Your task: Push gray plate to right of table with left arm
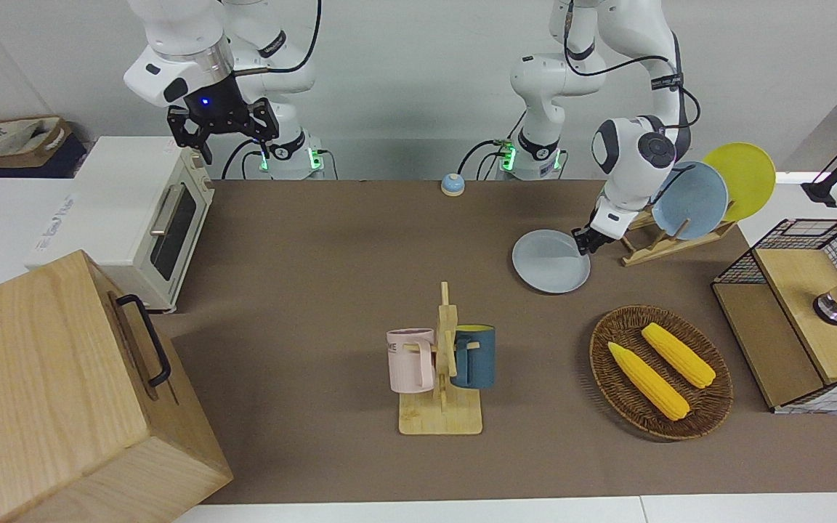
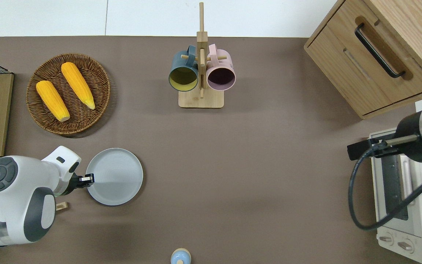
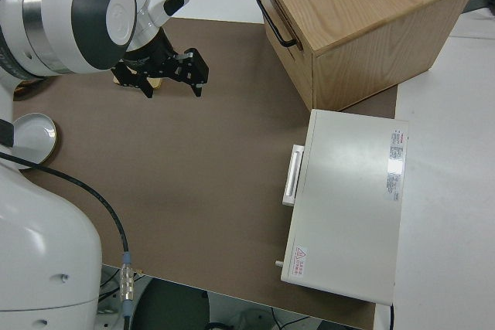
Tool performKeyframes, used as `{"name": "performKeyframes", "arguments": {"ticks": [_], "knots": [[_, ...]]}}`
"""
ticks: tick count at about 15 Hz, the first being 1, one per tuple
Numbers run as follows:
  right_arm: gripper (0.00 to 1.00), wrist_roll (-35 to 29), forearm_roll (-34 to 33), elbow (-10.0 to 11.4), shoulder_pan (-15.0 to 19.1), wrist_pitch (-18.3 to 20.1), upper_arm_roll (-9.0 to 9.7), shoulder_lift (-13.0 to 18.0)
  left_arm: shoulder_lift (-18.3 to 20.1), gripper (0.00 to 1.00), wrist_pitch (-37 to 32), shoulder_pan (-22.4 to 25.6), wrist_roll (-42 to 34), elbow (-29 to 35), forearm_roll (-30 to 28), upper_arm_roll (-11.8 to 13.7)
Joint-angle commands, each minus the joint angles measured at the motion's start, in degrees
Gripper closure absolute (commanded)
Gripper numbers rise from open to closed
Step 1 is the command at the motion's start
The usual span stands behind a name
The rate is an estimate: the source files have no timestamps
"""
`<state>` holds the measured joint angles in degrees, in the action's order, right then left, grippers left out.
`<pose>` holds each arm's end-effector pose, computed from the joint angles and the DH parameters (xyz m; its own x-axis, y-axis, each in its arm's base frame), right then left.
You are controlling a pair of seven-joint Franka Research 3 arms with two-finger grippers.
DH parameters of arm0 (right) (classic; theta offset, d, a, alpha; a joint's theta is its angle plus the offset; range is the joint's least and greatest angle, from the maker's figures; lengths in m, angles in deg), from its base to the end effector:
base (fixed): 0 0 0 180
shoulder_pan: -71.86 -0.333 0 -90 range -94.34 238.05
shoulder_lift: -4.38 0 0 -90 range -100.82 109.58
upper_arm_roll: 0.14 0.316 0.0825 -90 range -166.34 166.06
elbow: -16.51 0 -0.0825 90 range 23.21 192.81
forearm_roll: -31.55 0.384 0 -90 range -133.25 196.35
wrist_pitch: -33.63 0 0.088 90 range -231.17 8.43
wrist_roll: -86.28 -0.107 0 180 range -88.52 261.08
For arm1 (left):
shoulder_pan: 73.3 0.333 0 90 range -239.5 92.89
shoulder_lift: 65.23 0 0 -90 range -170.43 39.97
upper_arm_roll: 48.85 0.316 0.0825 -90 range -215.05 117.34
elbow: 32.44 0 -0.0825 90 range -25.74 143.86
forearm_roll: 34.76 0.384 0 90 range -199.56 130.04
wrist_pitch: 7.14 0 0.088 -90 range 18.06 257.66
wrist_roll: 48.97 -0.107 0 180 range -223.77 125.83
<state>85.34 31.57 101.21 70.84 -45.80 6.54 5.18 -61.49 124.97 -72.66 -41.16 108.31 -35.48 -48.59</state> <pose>0.5257 0.0716 0.6594 0.9900 0.1172 -0.0780 0.1178 -0.9930 0.0026 0.4624 0.0070 0.3150 0.9834 0.1597 -0.0859 0.1600 -0.9871 -0.0028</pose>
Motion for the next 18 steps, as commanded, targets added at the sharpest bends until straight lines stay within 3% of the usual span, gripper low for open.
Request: {"name": "performKeyframes", "arguments": {"ticks": [1, 18], "knots": [[0.017, -0.73, 0.33, -0.5, 1.11, 0.77, 0.88, 0.17, 0.22, 1.0, 2.19, 0.06, -0.16, 1.55, 0.82, 0.09], [0.017, -0.73, 0.25, -0.5, 1.11, 0.77, 0.87, 0.17, -1.36, 1.0, 2.28, -0.29, 1.15, 1.11, 0.38, 0.09]]}}
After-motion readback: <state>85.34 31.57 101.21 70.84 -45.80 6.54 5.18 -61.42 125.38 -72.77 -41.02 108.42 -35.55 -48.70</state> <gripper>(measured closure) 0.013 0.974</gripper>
